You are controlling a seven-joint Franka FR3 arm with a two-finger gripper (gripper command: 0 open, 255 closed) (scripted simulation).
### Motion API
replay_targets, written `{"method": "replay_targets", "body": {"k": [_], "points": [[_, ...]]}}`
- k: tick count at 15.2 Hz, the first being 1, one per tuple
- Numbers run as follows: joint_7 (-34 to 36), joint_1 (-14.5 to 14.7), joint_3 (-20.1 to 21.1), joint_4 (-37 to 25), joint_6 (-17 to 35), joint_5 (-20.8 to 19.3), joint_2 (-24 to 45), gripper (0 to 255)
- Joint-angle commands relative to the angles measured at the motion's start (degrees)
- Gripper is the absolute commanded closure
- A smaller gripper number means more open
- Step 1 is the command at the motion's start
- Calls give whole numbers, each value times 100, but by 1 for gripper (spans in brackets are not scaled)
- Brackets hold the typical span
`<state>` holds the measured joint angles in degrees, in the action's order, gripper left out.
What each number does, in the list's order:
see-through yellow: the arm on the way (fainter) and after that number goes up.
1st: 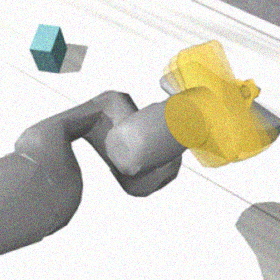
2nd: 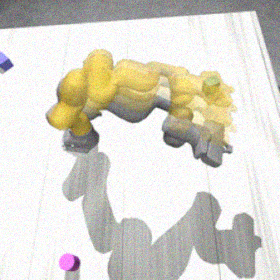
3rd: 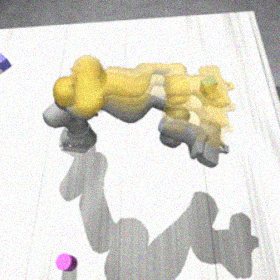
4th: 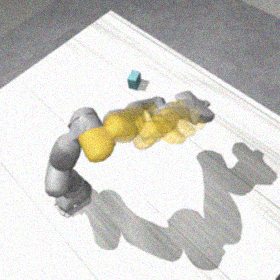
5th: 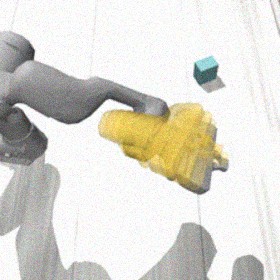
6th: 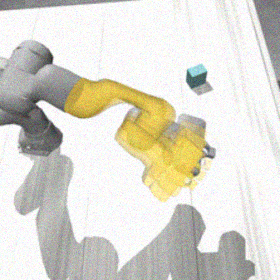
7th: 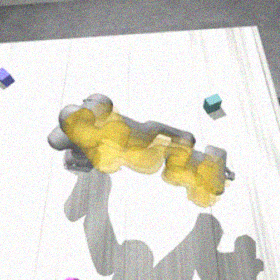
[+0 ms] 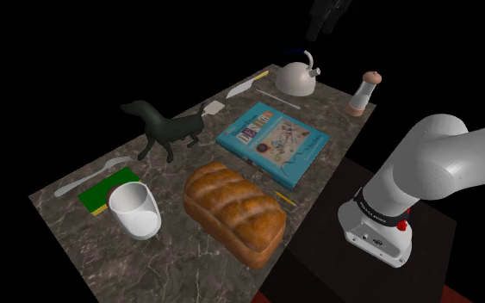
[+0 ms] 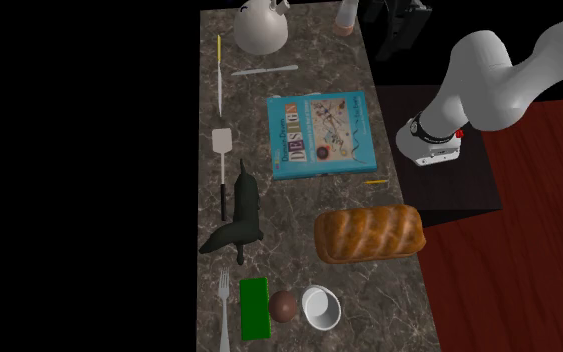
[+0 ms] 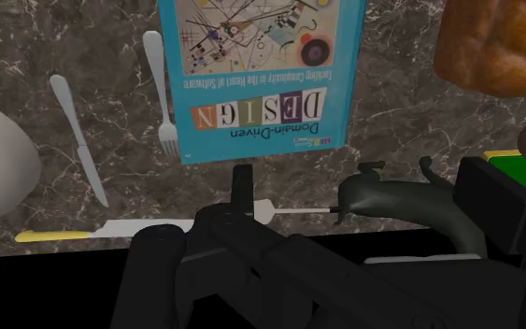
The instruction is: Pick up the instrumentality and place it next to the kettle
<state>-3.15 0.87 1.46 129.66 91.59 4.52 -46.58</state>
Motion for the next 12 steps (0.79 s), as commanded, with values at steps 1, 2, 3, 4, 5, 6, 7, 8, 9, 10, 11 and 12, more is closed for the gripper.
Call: {"method": "replay_targets", "body": {"k": [1,2,3,4,5,6,7,8,9,10,11,12], "points": [[0,0,0,0,0,0,0,0],[-249,55,-86,52,162,-44,130,0],[-496,112,-171,92,324,-86,269,0],[-740,170,-256,123,483,-125,417,0],[-985,226,-337,143,641,-158,574,0],[-1229,281,-416,152,795,-187,738,0],[-1471,340,-494,152,947,-212,910,0],[-1713,397,-569,141,1095,-232,1088,0],[-1953,457,-642,121,1240,-248,1272,0],[-2194,514,-711,92,1381,-257,1462,0],[-2433,573,-777,53,1516,-261,1657,0],[-2673,631,-840,6,1647,-260,1857,0]]}}
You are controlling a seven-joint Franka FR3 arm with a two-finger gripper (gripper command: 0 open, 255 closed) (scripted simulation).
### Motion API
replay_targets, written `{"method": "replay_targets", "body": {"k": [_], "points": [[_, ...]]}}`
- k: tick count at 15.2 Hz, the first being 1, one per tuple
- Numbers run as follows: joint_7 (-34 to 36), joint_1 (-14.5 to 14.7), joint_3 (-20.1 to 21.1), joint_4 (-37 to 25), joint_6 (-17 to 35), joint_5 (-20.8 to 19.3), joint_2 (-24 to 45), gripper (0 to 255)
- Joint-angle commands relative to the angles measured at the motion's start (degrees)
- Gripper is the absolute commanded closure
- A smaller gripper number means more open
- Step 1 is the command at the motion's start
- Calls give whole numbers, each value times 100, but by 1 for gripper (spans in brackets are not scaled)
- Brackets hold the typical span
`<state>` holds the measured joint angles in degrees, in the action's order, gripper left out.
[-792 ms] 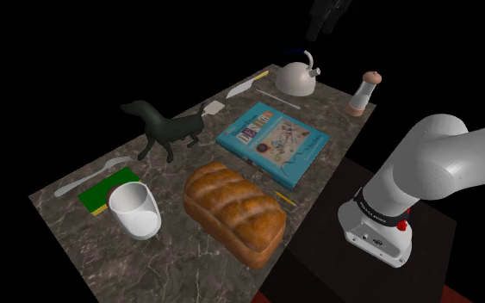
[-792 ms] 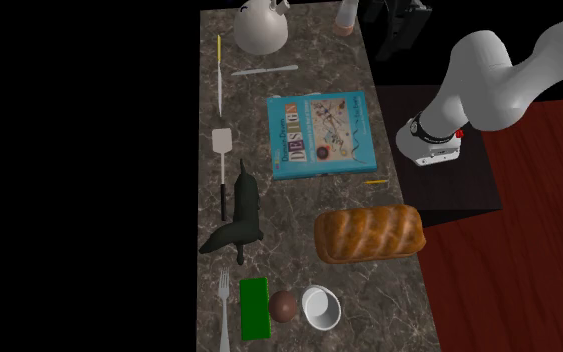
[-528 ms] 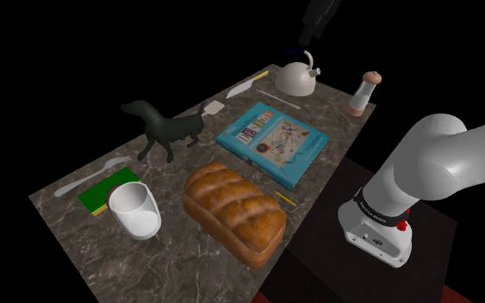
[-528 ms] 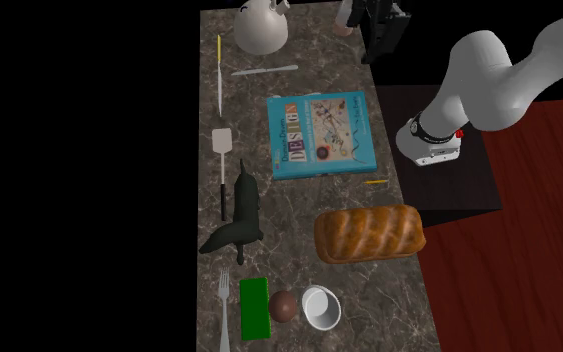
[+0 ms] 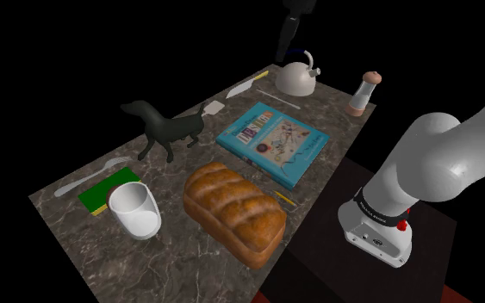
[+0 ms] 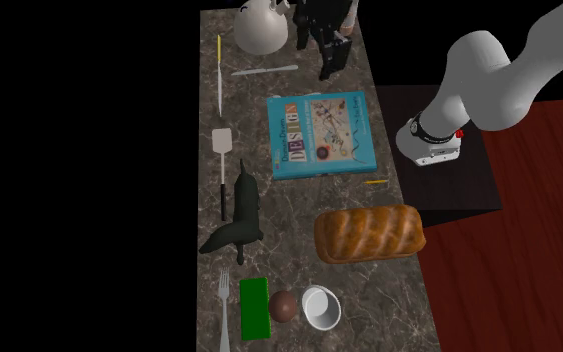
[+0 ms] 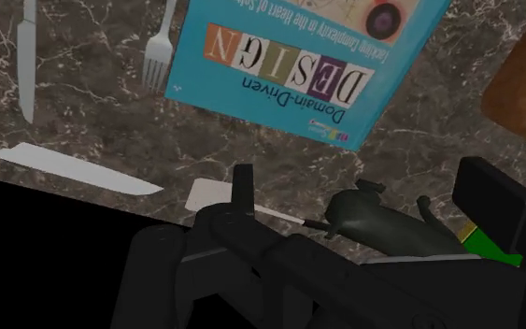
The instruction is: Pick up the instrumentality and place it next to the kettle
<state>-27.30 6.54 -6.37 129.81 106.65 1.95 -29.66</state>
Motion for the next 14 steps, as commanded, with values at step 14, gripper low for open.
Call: {"method": "replay_targets", "body": {"k": [14], "points": [[-3493,661,-397,-1415,1366,453,3150,0]]}}
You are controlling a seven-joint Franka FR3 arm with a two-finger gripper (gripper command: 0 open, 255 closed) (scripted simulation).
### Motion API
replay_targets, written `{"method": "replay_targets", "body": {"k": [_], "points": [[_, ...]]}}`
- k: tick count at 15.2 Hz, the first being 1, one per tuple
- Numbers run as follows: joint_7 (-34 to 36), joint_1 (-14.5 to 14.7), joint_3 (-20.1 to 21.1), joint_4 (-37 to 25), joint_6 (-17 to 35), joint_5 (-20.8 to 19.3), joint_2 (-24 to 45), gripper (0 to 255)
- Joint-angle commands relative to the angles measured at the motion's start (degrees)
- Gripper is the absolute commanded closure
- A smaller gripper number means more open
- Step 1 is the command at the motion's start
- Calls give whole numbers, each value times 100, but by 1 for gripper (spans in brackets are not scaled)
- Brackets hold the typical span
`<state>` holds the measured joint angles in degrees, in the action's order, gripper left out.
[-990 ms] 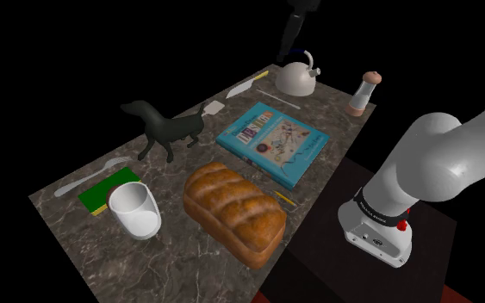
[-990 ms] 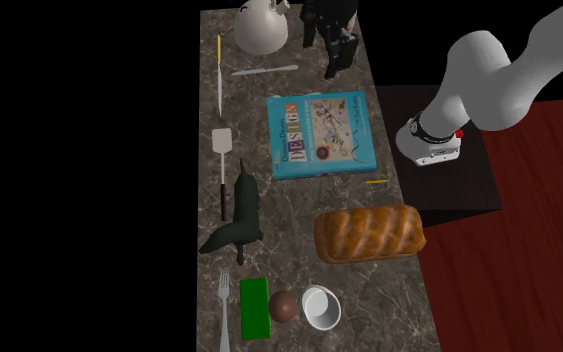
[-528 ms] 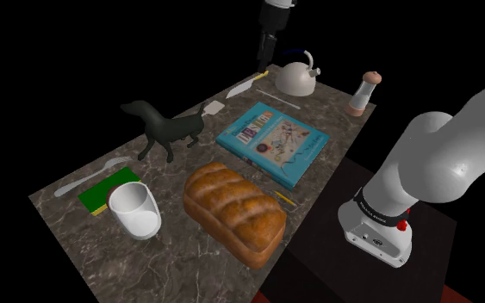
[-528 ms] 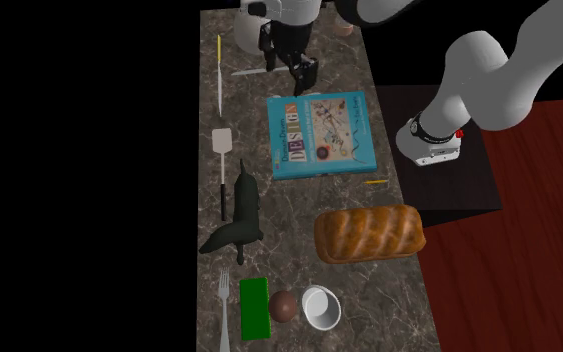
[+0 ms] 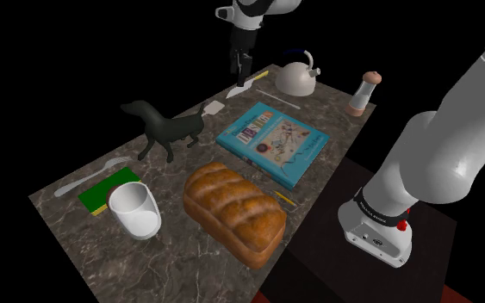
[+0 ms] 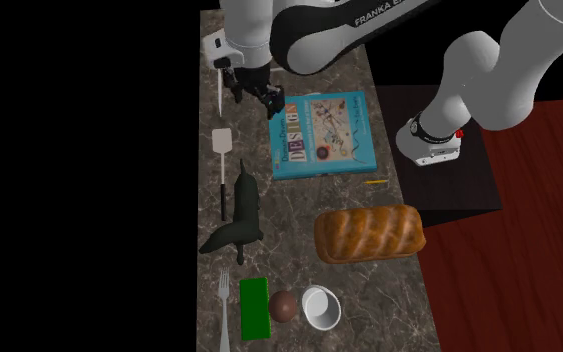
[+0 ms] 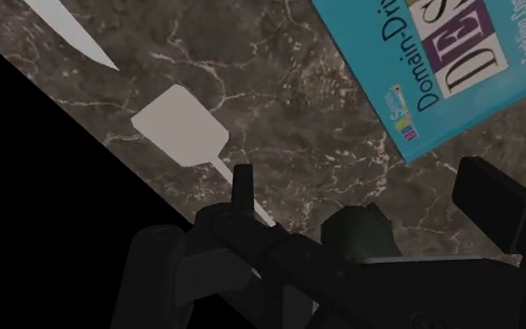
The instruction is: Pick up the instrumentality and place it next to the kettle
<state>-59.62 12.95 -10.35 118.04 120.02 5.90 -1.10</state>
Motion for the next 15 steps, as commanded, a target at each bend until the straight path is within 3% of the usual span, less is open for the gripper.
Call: {"method": "replay_targets", "body": {"k": [1,8,15], "points": [[-468,37,24,-379,73,97,504,0],[-1754,96,319,-1453,274,218,1924,0],[-2681,170,653,-2502,325,92,3114,0]]}}
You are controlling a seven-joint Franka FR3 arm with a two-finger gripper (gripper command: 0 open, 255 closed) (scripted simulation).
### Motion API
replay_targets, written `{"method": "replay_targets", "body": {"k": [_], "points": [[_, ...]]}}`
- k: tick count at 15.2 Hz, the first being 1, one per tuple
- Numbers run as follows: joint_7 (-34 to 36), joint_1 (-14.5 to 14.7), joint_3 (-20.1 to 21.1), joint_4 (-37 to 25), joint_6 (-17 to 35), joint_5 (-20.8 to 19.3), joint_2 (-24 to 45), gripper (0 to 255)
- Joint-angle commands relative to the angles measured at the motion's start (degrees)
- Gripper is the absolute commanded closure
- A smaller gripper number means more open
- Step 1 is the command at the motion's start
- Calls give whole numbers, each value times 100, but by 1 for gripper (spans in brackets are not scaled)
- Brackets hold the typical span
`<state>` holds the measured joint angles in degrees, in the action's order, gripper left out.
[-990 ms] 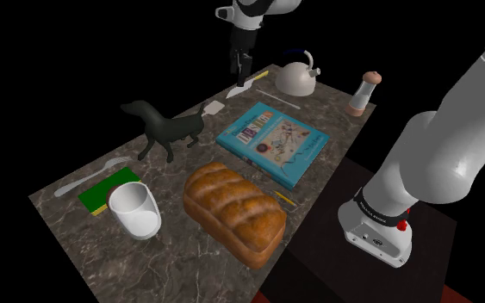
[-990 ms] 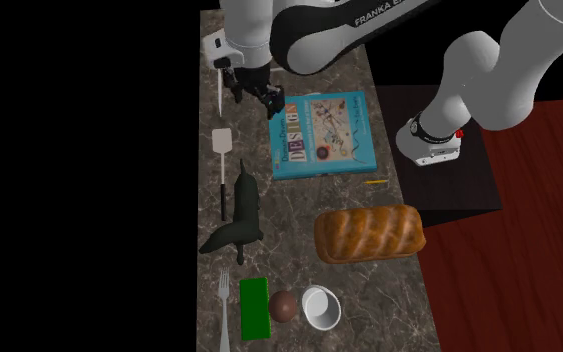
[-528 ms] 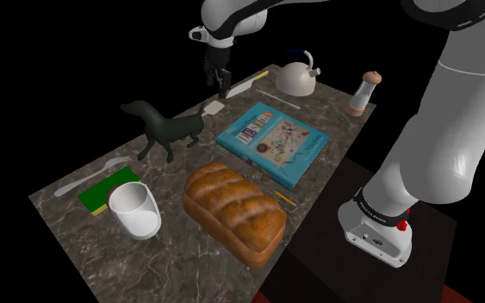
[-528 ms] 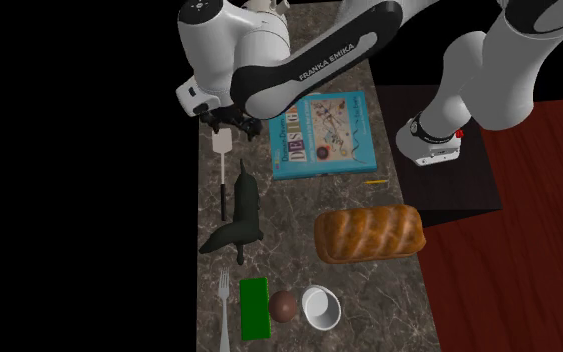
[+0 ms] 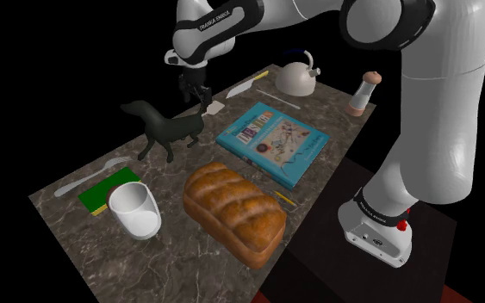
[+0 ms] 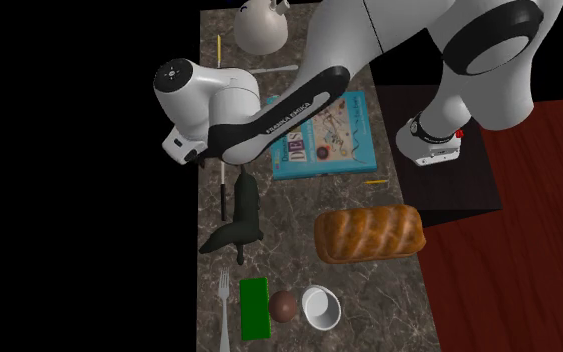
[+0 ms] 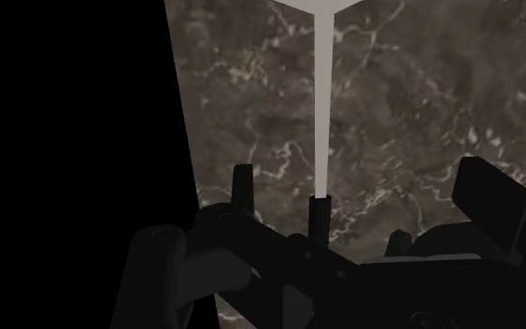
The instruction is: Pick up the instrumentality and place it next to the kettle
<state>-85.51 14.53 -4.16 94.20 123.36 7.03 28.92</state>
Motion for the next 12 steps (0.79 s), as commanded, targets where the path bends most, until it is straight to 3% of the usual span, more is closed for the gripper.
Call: {"method": "replay_targets", "body": {"k": [1,7,12], "points": [[-95,13,38,-96,51,-17,149,0],[-116,20,62,12,426,18,416,0],[-116,20,62,12,426,18,416,0]]}}
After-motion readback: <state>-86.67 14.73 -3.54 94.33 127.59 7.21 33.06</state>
